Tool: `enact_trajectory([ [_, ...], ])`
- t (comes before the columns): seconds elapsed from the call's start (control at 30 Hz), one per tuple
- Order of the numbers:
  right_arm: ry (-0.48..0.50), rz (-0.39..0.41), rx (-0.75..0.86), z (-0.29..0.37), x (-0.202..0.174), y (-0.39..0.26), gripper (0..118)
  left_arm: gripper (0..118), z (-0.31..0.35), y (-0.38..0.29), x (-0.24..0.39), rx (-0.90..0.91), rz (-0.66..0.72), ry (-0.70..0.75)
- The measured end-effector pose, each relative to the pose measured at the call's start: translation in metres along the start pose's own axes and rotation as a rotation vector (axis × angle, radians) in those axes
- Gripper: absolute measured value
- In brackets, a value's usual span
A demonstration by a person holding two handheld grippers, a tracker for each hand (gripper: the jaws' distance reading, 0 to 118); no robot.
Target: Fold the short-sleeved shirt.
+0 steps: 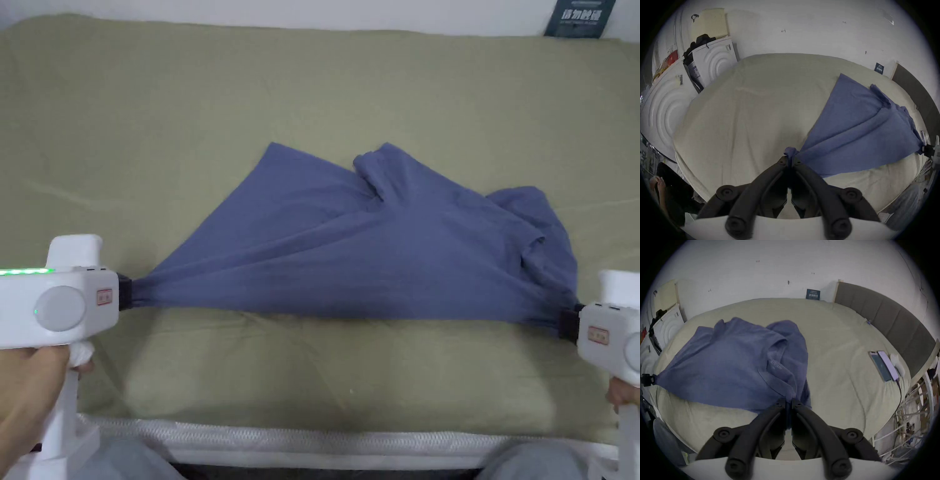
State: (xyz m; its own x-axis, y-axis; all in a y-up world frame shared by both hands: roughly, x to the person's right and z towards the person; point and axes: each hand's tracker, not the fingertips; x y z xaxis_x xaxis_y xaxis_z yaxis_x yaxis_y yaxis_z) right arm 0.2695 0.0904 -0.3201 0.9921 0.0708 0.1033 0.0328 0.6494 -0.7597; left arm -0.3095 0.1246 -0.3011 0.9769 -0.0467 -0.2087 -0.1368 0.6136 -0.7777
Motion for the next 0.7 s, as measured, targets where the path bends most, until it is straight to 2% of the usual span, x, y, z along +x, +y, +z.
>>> enact_trajectory([
  [0.13,-0.001,-0.015,-0.011,0.002,0.000,0.003,8,2,0.003,0.004,-0.001,0.002,0.008,-0.011],
  [0.17,0.001,-0.021,-0.015,0.003,0.000,0.005,24,3,0.005,0.006,-0.001,0.008,0.010,-0.014],
  [0.2,0.000,-0.023,-0.018,0.005,-0.001,0.006,53,14,0.006,0.007,-0.002,0.011,0.008,-0.017],
  [0.23,-0.028,-0.021,-0.024,0.009,-0.002,0.008,94,45,0.008,0.007,-0.003,0.017,0.007,-0.024],
  [0.27,-0.039,-0.020,-0.021,0.014,-0.002,0.009,116,75,0.012,0.008,-0.004,0.026,0.009,-0.024],
  [0.3,-0.030,0.000,-0.004,0.020,-0.004,0.009,118,89,0.013,0.009,-0.007,0.028,0.011,-0.023],
  [0.33,-0.030,0.028,0.006,0.032,-0.010,0.011,118,89,0.014,0.010,-0.010,0.024,0.016,-0.047],
  [0.37,-0.023,0.058,0.096,0.042,-0.022,0.014,111,118,0.021,0.004,-0.014,0.061,0.043,-0.085],
  [0.43,0.001,0.082,0.093,0.052,-0.046,0.018,110,110,0.026,0.001,-0.025,0.069,0.054,-0.061],
  [0.47,0.042,0.084,0.120,0.055,-0.056,0.018,109,109,0.028,-0.003,-0.029,0.074,0.068,-0.049],
  [0.5,0.085,0.079,0.148,0.060,-0.069,0.013,102,108,0.028,-0.010,-0.031,0.079,0.074,-0.045],
  [0.53,0.119,0.076,0.156,0.063,-0.082,0.008,83,101,0.030,-0.015,-0.036,0.079,0.082,-0.039],
  [0.57,0.140,0.076,0.185,0.067,-0.098,0.006,28,73,0.032,-0.020,-0.039,0.076,0.086,-0.031],
  [0.6,0.133,0.084,0.215,0.068,-0.112,0.004,0,26,0.032,-0.023,-0.043,0.076,0.078,-0.038],
  [0.63,0.136,0.083,0.279,0.069,-0.129,0.001,0,0,0.032,-0.030,-0.040,0.079,0.078,-0.029],
  [0.7,0.218,0.124,0.242,0.069,-0.156,-0.012,0,0,0.029,-0.032,-0.049,0.046,0.057,-0.055],
])
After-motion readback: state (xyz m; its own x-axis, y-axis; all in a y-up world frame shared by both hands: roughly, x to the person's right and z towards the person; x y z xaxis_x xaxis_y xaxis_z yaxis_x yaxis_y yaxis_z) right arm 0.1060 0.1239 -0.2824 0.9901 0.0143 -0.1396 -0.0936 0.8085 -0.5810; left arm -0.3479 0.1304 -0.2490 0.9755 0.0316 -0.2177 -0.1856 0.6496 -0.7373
